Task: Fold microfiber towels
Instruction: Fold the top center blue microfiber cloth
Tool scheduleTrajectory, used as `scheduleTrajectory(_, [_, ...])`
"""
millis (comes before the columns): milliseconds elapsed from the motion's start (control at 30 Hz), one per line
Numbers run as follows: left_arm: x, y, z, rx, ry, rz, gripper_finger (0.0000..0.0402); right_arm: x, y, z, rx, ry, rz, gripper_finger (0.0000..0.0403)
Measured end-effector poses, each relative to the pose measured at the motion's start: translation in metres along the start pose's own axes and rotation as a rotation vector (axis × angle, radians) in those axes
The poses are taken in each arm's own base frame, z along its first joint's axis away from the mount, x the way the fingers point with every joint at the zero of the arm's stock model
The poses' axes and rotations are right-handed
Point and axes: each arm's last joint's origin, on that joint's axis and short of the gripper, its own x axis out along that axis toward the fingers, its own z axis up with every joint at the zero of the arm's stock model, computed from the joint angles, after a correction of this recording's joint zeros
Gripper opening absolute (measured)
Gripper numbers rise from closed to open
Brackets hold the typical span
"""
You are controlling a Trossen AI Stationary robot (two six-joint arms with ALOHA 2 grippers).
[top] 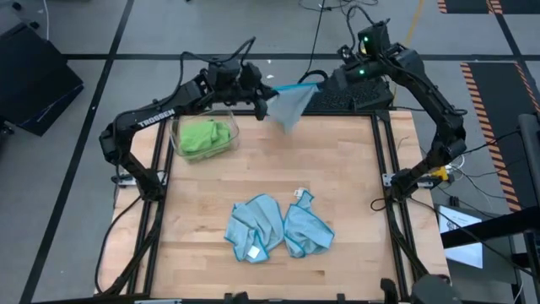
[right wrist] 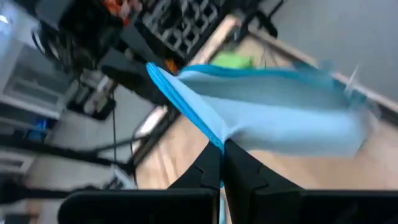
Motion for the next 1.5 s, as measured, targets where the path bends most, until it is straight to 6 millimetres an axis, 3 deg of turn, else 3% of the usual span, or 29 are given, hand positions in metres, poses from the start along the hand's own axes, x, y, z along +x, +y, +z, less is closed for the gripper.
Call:
scheduleTrajectory(200, [0.007, -0.028, -0.017, -0.021, 0.158, -0.157, 0.0003, 0.008, 0.007, -0.028, -0.036, 0.220, 0.002, 0.0000])
scheduleTrajectory(533, [0.030, -0.083, -0.070, -0.086, 0.463, -0.242, 0.0002, 0.051, 0.007, -0.069, 0.027, 0.485, -0.013, 0.0000])
scheduleTrajectory(900, [0.042, -0.136, -0.122, -0.233, 0.535, -0.317, 0.0003, 0.101, -0.008, -0.144, 0.128, 0.816, -0.007, 0.0000])
scheduleTrajectory(1067, [0.043, -0.156, -0.134, -0.262, 0.487, -0.332, 0.0003, 0.105, -0.005, -0.168, 0.181, 0.889, 0.048, 0.0000])
scheduleTrajectory(1233, [0.046, -0.147, -0.120, -0.200, 0.380, -0.181, 0.0002, 0.098, -0.007, -0.161, 0.163, 0.794, 0.003, 0.0000])
scheduleTrajectory(1500, [0.046, -0.082, -0.058, -0.078, 0.156, 0.006, 0.0002, 0.057, -0.008, -0.111, 0.050, 0.420, -0.179, 0.0000])
